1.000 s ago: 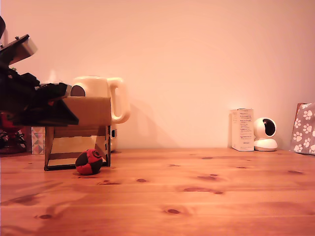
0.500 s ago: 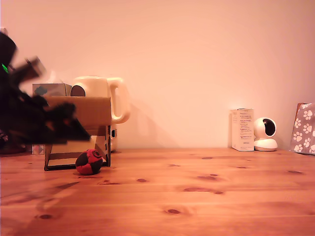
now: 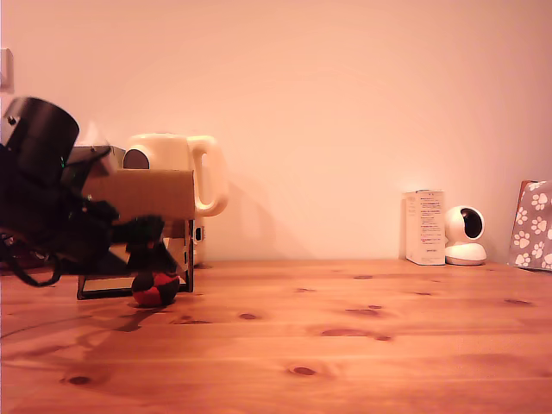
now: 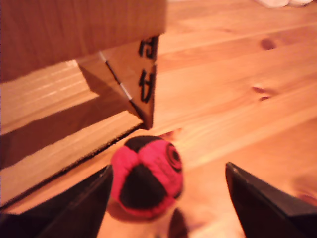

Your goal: Drop the footbag into the cardboard dice tower

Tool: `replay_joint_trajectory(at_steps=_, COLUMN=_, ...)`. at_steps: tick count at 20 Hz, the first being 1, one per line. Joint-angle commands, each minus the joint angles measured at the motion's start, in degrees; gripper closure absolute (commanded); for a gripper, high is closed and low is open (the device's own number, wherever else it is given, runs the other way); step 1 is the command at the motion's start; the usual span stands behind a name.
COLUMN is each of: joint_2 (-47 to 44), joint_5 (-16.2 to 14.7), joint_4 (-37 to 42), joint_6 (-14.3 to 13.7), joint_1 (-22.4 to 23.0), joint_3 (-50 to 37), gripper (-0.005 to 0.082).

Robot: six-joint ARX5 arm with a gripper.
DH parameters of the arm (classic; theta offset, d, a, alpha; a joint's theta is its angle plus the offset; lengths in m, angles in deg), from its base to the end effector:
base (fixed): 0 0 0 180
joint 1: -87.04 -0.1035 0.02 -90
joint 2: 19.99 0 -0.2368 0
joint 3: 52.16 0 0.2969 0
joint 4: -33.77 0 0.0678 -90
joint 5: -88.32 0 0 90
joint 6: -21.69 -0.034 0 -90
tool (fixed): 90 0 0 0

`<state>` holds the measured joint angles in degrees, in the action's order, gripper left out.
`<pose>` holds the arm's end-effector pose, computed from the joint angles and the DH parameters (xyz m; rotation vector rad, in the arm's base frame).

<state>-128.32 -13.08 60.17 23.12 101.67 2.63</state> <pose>0.3475 -0.0977 0.0434 -0.0106 0.4831 -0.4397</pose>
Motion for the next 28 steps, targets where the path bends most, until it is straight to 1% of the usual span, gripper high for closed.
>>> replay_joint_trajectory(at_steps=1, joint_2=-2.2, joint_5=1.4, joint_4=0.4, joint_6=-0.7, joint_1=0.0, joint_3=1.6, gripper=0.009)
replay_joint_trajectory(at_steps=4, joint_2=-3.6, joint_5=1.1, joint_4=-1.0, joint_6=-0.8, joint_1=-0.3, joint_3=3.3, gripper=0.0092)
replay_joint_trajectory(at_steps=7, joint_2=-4.3, joint_5=-0.2, joint_4=-2.7, joint_6=-0.8, joint_1=-0.3, joint_3=4.5, gripper=0.0096)
replay_joint_trajectory(at_steps=11, joint_2=-6.9, joint_5=-0.8, joint_4=-3.8, joint_6=-0.8, joint_1=-0.3, joint_3=6.0, gripper=0.0099)
replay_joint_trajectory(at_steps=12, joint_2=-7.3, joint_5=-0.8, joint_4=-3.8, joint_6=-0.8, joint_1=-0.3, joint_3=6.0, gripper=0.0121)
replay_joint_trajectory(at_steps=13, joint_2=-7.3, joint_5=-0.9, joint_4=-4.1, joint_6=-0.8, joint_1=-0.3, joint_3=6.0, gripper=0.0182)
replay_joint_trajectory(at_steps=14, joint_2=-7.3, joint_5=-1.0, joint_4=-4.1, joint_6=-0.9, joint_1=-0.3, joint_3=6.0, gripper=0.0281)
replay_joint_trajectory(at_steps=16, joint_2=-7.3, joint_5=-1.0, joint_4=-3.7, joint_6=-0.9, joint_1=-0.3, joint_3=6.1, gripper=0.0515)
replay_joint_trajectory(at_steps=17, joint_2=-7.3, joint_5=-1.0, joint_4=-3.7, joint_6=-0.9, joint_1=-0.3, joint_3=6.1, gripper=0.0586)
replay_joint_trajectory(at_steps=20, joint_2=-6.5, joint_5=-1.1, joint_4=-4.7, joint_6=-1.0, joint_1=-0.3, joint_3=6.2, gripper=0.0597)
replay_joint_trajectory(at_steps=22, joint_2=-4.2, joint_5=-2.0, joint_4=-7.4, joint_6=-1.0, joint_1=-0.3, joint_3=6.2, gripper=0.0597)
replay_joint_trajectory(at_steps=24, joint_2=-0.7, joint_5=-2.6, joint_4=-11.9, joint_6=-1.0, joint_1=-0.3, joint_3=6.2, gripper=0.0597)
replay_joint_trajectory(at_steps=26, joint_2=3.2, joint_5=-3.3, joint_4=-16.0, joint_6=-0.3, joint_1=-0.3, joint_3=6.2, gripper=0.0597)
replay_joint_trajectory(at_steps=28, joint_2=7.0, joint_5=-3.3, joint_4=-19.7, joint_6=-0.3, joint_1=-0.3, joint_3=6.2, gripper=0.0597)
